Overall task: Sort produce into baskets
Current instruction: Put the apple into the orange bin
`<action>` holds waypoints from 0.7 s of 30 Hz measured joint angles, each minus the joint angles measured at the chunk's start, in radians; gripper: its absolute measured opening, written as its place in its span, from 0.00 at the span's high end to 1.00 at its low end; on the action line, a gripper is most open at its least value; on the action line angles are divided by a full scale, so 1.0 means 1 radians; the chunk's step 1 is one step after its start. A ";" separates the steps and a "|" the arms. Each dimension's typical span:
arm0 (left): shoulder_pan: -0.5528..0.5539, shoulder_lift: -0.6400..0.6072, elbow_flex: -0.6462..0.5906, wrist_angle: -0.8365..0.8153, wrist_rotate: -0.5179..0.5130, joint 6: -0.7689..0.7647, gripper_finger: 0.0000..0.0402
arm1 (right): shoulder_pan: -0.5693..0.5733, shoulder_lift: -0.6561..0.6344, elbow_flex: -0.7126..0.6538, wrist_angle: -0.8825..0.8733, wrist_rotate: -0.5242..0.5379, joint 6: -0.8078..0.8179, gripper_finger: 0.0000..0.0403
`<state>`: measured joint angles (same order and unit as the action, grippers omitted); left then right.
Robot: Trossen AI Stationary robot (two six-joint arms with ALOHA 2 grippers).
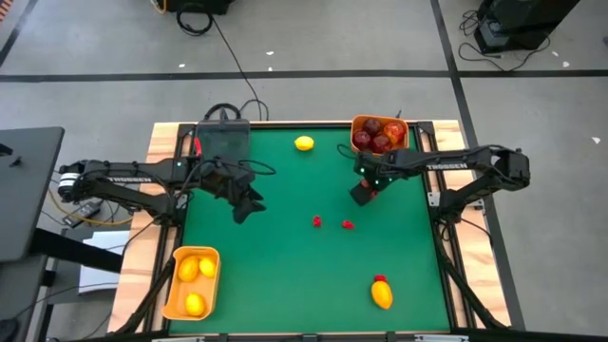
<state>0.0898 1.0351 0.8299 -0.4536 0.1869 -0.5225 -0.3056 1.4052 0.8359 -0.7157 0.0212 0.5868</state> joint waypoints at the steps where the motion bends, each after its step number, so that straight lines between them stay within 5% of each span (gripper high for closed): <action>1: 0.000 0.000 0.000 0.005 -0.018 -0.010 0.47 | -0.007 0.000 0.022 0.000 -0.005 -0.016 0.29; 12: 0.000 -0.076 0.000 0.035 -0.132 -0.079 0.47 | -0.160 0.000 0.280 -0.020 0.098 -0.226 0.27; 21: 0.000 -0.176 0.000 -0.194 -0.351 -0.229 0.47 | -0.406 0.000 0.256 -0.043 0.216 -0.309 0.26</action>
<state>0.0903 0.8588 0.8299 -0.6476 -0.1642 -0.7511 -0.7120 1.4052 1.0916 -0.7590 0.2376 0.2778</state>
